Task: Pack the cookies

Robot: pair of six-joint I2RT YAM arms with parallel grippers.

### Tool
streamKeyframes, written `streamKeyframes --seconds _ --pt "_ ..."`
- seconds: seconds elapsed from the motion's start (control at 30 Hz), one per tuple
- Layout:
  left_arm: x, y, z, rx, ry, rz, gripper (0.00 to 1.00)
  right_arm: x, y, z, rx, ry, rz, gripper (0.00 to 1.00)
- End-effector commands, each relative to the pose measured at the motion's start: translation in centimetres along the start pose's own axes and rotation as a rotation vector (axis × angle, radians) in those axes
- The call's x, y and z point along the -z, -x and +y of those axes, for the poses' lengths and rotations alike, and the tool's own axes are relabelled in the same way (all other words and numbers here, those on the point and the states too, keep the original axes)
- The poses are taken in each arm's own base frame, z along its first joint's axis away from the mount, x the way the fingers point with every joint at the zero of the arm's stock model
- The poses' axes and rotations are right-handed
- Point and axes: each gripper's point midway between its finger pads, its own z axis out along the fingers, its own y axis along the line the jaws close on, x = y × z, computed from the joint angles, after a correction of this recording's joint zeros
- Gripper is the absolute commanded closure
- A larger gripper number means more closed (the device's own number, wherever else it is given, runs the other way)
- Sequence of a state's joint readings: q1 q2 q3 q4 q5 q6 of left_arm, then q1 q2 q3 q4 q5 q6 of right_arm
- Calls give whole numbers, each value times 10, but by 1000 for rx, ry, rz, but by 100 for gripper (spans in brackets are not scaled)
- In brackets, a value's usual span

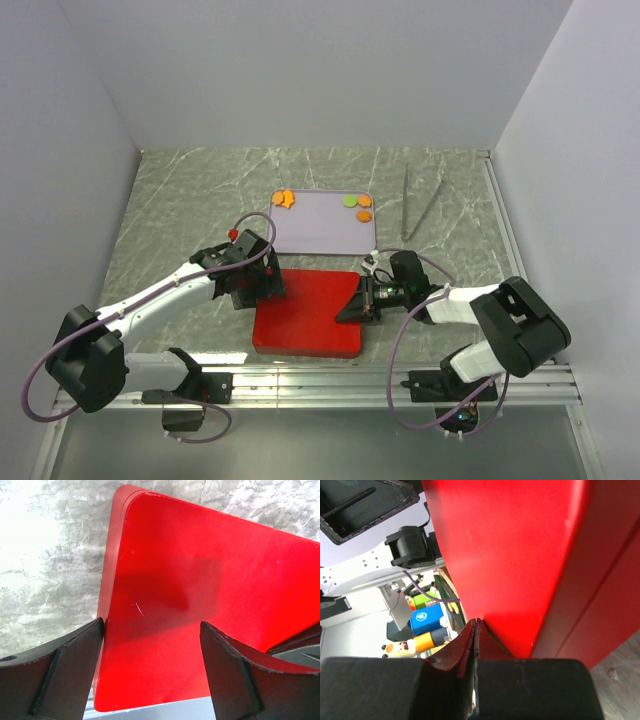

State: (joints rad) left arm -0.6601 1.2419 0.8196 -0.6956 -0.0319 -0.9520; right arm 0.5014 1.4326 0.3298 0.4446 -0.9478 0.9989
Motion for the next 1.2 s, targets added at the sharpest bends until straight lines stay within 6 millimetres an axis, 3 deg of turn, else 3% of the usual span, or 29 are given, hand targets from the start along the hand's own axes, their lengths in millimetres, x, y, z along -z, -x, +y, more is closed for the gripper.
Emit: streamKeyframes --seconds 0.0,0.5,0.8,1.17 --pt "9 14 -24 -13 -74 -47 17 -3 -1 -39 -48 -133 -40 100" --pt "11 17 -15 -15 -45 -75 13 4 17 -19 41 -205 -67 100" --pt "15 23 -6 -19 -19 -105 10 14 31 15 128 -212 -89 100" --pt "35 59 19 33 -4 -190 8 26 45 69 236 -170 -117 100"
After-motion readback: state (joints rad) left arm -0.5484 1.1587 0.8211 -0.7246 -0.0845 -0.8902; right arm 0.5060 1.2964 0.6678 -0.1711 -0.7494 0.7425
